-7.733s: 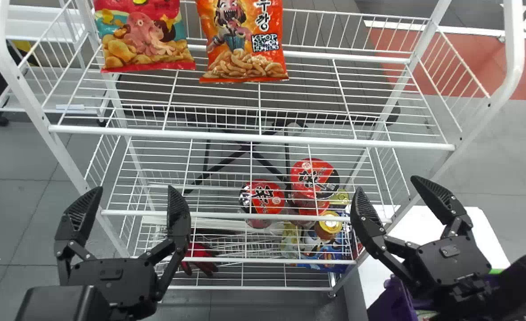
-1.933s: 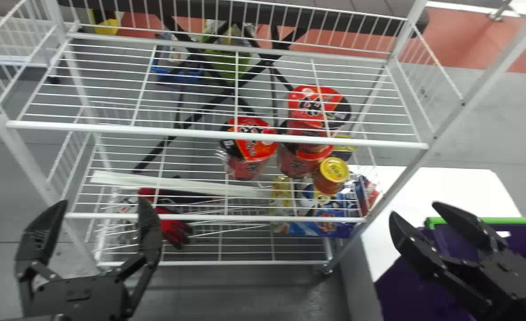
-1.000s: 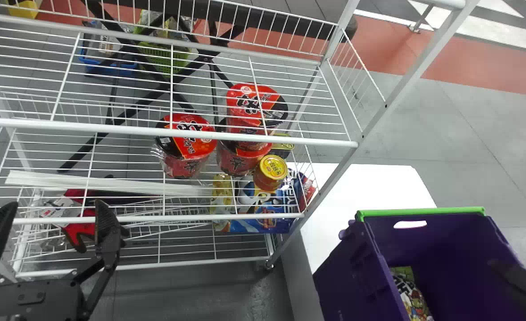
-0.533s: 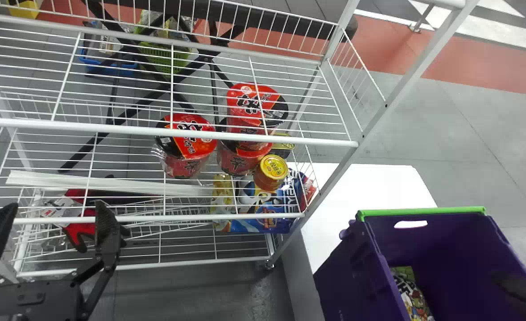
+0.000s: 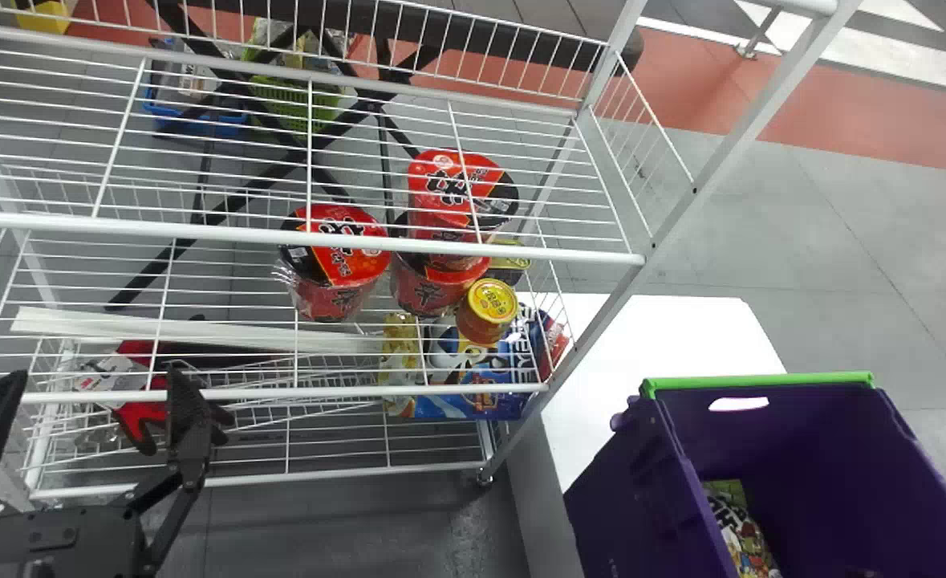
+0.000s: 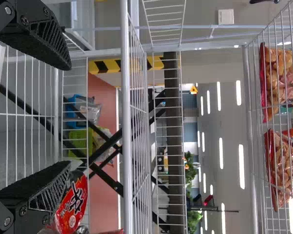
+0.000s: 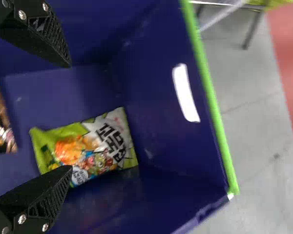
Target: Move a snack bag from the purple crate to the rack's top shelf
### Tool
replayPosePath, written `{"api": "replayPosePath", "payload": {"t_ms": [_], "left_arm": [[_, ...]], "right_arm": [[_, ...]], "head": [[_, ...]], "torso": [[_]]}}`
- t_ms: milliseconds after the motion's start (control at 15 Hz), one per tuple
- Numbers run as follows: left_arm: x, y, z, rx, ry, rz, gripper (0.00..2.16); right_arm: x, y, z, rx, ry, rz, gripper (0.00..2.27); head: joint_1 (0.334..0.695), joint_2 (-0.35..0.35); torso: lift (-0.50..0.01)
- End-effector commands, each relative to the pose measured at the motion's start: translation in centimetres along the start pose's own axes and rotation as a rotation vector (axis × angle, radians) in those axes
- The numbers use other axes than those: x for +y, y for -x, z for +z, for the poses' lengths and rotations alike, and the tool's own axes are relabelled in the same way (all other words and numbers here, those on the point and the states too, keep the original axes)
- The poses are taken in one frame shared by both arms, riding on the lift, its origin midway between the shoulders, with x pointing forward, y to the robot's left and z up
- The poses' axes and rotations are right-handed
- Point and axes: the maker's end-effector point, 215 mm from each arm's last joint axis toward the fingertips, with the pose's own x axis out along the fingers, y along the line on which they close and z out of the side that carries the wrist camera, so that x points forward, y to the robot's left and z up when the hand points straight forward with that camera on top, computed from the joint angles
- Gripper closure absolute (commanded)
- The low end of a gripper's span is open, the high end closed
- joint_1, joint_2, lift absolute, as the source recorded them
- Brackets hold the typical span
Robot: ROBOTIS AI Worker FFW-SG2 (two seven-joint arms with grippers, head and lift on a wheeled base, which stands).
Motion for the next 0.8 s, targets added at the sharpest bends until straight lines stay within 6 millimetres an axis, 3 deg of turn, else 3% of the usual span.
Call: {"api": "replayPosePath", "payload": {"t_ms": [0, 267, 600, 733], "left_arm": [[-0.1, -0.1, -0.2, 0.006, -0.005, -0.002, 0.14], [0.2, -0.2, -0.7, 0.022, -0.016, 0.006, 0.14], [0.5, -0.5, -1.2, 0.036, -0.025, 0.011, 0.14], [0.4, -0.5, -1.3, 0.039, -0.022, 0.01, 0.14]], "right_arm": [[1.1, -2.9, -3.4, 0.097, 0.073, 0.055, 0.06], [2.1, -6.8, -9.2, 0.266, 0.106, 0.116, 0.06], [0.0, -6.7, -15.1, 0.407, 0.116, 0.129, 0.06], [-1.1, -6.6, -16.4, 0.441, 0.115, 0.13, 0.06]], "head": [[0.695, -0.35], [0.695, -0.35], [0.695, -0.35], [0.695, -0.35]], "torso": [[-0.452], [-0.452], [-0.452], [-0.452]]}}
